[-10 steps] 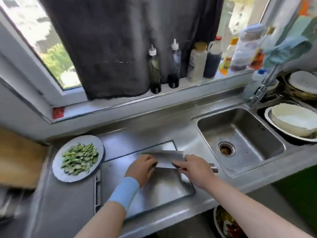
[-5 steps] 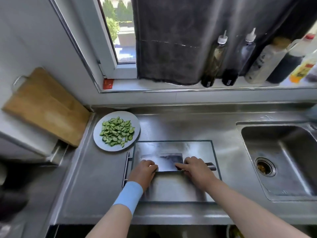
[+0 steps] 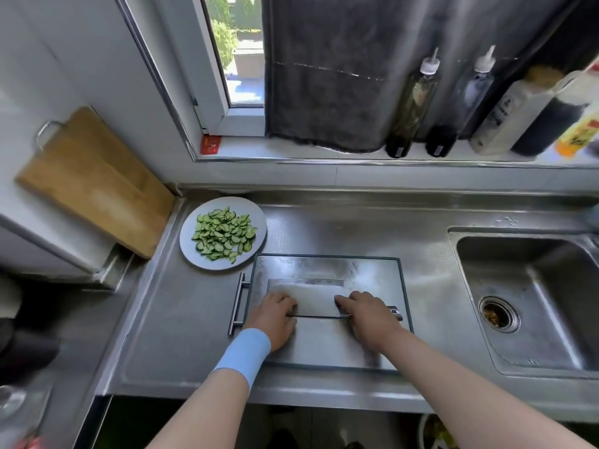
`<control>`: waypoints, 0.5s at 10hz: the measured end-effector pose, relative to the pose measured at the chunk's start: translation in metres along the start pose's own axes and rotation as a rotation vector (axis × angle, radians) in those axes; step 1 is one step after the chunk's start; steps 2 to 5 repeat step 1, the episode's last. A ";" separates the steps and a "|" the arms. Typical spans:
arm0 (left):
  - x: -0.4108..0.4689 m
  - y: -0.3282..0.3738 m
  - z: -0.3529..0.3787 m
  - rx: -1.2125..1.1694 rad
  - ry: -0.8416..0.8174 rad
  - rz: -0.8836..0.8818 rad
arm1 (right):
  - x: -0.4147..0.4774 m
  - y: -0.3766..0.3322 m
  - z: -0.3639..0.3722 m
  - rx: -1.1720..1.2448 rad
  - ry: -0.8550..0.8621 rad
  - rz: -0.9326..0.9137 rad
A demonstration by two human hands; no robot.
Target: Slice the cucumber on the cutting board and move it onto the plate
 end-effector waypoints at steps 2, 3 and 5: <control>-0.004 -0.002 -0.013 -0.109 -0.007 -0.073 | -0.001 -0.003 -0.008 -0.010 0.005 0.027; -0.004 -0.002 -0.013 -0.109 -0.007 -0.073 | -0.001 -0.003 -0.008 -0.010 0.005 0.027; -0.004 -0.002 -0.013 -0.109 -0.007 -0.073 | -0.001 -0.003 -0.008 -0.010 0.005 0.027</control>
Point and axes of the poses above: each hand's wrist, its own x-axis towards the middle knuckle, its own z-axis out of the palm, y = z × x, the point moved 3 cm from there along x, towards the middle knuckle, and after that the axes turned 13 degrees about x, right-handed, at the moved point
